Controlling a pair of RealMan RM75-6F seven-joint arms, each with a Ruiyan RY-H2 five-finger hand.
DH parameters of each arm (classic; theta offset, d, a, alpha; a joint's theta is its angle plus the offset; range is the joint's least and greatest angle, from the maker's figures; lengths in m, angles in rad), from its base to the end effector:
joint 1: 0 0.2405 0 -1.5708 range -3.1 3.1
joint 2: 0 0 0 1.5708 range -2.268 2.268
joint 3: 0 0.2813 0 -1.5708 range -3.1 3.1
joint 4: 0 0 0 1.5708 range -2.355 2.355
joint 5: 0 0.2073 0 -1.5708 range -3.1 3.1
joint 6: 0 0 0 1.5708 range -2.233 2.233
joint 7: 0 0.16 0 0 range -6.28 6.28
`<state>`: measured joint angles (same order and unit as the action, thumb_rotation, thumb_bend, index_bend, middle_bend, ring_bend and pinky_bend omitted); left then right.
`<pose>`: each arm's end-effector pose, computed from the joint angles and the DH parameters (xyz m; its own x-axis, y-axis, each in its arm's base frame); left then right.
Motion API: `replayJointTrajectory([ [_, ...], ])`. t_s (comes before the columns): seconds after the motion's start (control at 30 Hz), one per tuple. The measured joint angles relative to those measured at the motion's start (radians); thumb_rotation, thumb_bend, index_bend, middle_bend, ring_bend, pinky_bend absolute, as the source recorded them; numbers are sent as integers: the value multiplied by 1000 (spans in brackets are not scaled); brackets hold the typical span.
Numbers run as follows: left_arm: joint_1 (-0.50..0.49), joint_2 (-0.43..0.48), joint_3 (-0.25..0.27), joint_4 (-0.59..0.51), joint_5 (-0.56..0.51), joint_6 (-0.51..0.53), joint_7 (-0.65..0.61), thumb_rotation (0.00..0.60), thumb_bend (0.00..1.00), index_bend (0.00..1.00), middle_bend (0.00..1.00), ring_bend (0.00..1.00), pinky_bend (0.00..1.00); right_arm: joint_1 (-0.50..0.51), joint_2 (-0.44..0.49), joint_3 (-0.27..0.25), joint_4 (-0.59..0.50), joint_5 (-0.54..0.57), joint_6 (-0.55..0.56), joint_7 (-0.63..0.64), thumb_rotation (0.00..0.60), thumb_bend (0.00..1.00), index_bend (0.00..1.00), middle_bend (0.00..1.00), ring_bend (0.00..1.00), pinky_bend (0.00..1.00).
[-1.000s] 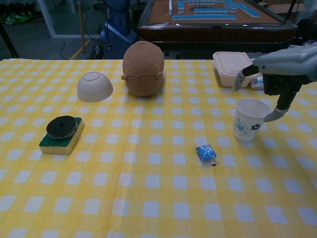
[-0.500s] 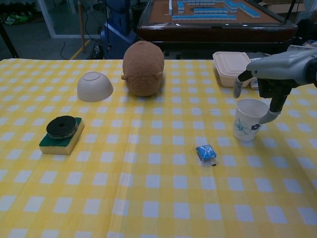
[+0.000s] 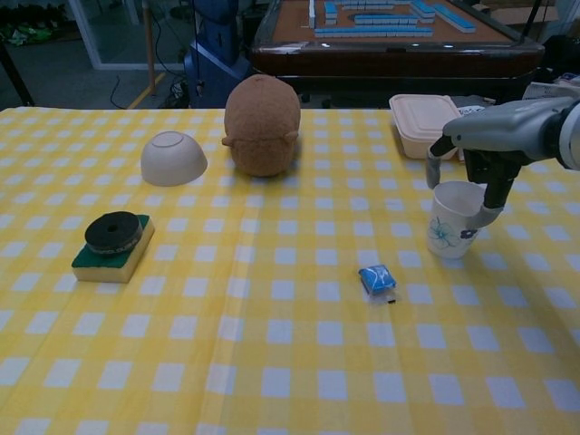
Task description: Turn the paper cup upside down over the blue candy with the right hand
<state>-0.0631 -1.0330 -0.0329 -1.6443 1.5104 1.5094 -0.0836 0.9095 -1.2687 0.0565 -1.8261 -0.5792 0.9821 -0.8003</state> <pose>-0.3335 0.1879 0.1994 0.3690 0.0003 0.9294 0.9294 0.0015 -0.3690 -0.1695 -0.3652 0.0380 0.6815 -0.3916 0.6183 -0.7303 -0.3089 0.6093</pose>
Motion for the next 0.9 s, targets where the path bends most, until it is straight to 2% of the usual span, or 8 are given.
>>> replayJointTrajectory([
  [0.2, 1, 1, 0, 0, 1, 2, -1, 600, 137, 451, 439, 351, 523, 0, -6, -5, 13, -23, 3, 23, 600, 1, 457, 1000, 1000, 1000],
  [0.5, 1, 1, 0, 1, 0, -1, 0, 600, 137, 451, 439, 351, 523, -41, 17, -1, 20, -124, -1, 154, 600, 12, 482, 1000, 1000, 1000],
  [0.73, 0, -3, 2, 0, 2, -4, 12, 600, 137, 451, 439, 351, 523, -110, 51, 19, 48, -267, -47, 414, 600, 12, 484, 1000, 1000, 1000],
  [0.9, -2, -5, 3, 0, -1, -11, 22, 600, 137, 451, 439, 351, 523, -167, 63, 35, 102, -403, -92, 670, 600, 12, 484, 1000, 1000, 1000],
])
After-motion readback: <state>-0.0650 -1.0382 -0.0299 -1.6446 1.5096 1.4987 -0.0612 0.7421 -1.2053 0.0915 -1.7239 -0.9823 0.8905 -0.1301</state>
